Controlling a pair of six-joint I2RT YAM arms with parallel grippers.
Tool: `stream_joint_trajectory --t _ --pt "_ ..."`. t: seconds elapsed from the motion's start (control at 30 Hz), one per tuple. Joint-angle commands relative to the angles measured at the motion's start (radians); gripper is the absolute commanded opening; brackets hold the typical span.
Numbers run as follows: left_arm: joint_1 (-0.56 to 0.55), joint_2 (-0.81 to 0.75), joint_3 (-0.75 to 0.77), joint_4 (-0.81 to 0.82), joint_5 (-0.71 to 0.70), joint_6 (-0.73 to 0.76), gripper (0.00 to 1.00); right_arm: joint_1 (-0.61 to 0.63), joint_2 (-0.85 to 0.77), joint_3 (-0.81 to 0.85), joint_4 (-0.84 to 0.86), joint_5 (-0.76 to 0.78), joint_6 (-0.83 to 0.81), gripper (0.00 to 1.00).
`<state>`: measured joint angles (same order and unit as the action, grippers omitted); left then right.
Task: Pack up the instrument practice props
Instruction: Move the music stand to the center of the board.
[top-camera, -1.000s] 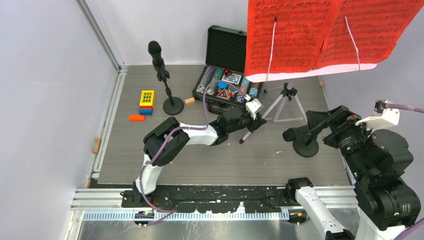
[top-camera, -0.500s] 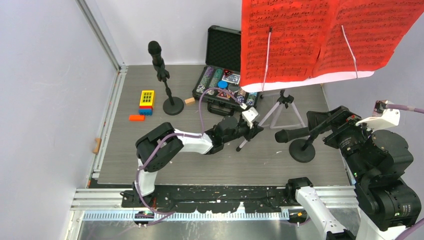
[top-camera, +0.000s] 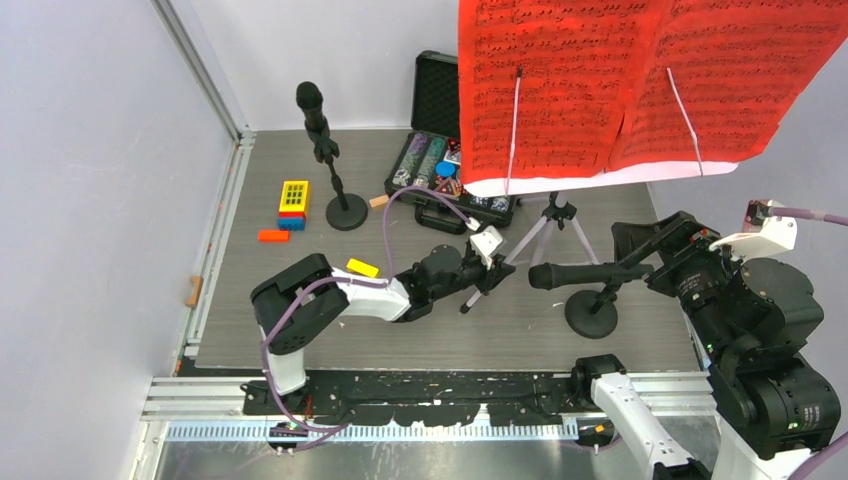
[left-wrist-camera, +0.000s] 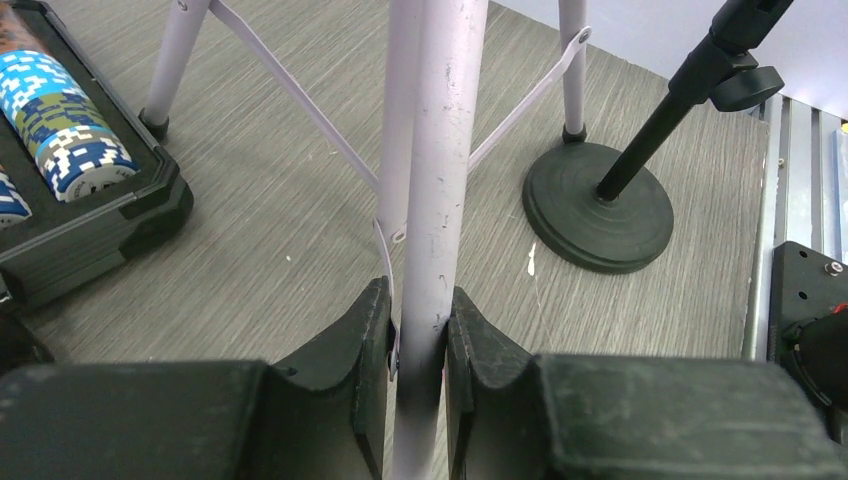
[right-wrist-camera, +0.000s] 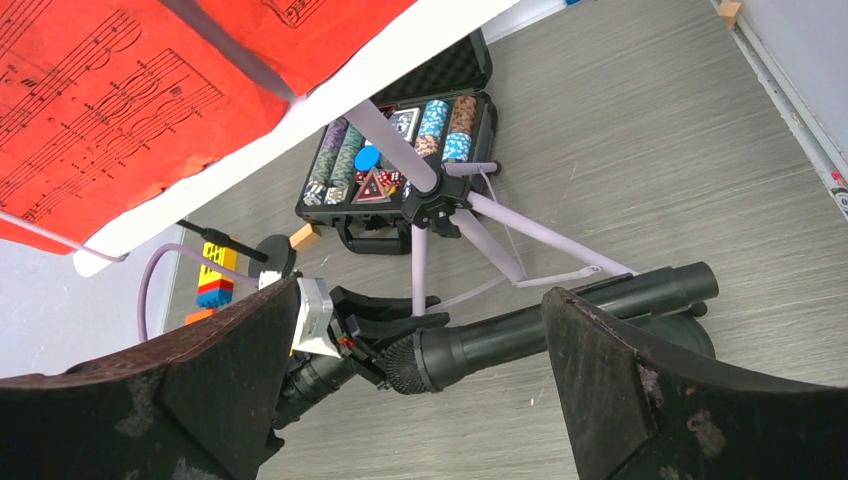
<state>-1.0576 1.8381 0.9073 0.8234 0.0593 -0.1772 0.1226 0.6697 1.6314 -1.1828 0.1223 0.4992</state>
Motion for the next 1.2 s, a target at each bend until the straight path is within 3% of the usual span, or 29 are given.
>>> stream_joint_trajectory --t 0.0,0.8,1.17 --pt "-0.045 -0.019 -0.065 -0.142 0.011 -0.105 0.0 0.003 0.014 -0.01 0.036 0.004 -0.014 0.96" --pt "-0.218 0.008 -0.099 -0.099 -0.051 -0.176 0.0 0.002 -0.004 -0.036 0.037 0.012 -0.016 0.96" --pt "-0.244 -0.017 -0.162 -0.07 -0.153 -0.214 0.0 0.003 -0.013 -0.045 0.037 0.019 -0.019 0.96"
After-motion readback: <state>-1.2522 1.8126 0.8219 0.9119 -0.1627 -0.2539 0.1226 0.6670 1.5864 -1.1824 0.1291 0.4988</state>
